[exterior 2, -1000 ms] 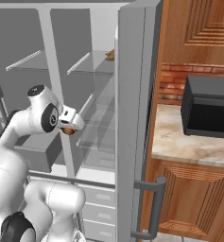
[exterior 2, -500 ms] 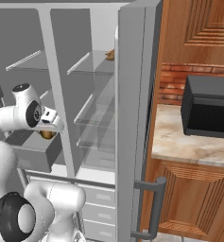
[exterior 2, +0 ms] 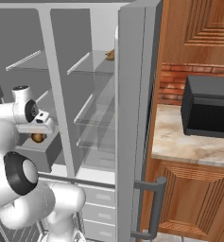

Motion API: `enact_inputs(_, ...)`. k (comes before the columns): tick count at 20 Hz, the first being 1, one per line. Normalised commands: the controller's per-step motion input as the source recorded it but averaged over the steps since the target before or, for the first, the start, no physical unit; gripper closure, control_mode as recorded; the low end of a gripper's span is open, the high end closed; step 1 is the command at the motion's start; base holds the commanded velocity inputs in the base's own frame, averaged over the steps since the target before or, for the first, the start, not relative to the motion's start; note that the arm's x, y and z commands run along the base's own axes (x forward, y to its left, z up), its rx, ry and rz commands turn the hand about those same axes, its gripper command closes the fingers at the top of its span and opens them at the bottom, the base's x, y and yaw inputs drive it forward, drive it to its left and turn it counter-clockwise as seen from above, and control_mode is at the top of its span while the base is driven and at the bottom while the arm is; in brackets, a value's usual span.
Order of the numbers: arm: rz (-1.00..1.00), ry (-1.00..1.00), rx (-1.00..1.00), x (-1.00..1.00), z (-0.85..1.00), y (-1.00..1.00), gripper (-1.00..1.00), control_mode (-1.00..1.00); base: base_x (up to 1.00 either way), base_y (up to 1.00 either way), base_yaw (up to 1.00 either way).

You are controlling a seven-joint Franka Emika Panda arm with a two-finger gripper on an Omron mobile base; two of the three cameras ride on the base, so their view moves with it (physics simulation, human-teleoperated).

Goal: Take the mango and pear from the fridge shelf and place them in the freezer drawer to begin freezing them.

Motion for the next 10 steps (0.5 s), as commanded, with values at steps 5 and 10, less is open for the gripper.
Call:
enact_inputs(5, 0.05, 0.11, 0.0, 0.42, -0.68, 0.22, 1.0, -1.0, 0.0, 0.0, 0.0)
enact_inputs(10, 0.06, 0.04, 0.0, 0.18, -0.54, 0.23, 1.0, -1.0, 0.0, 0.0, 0.0)
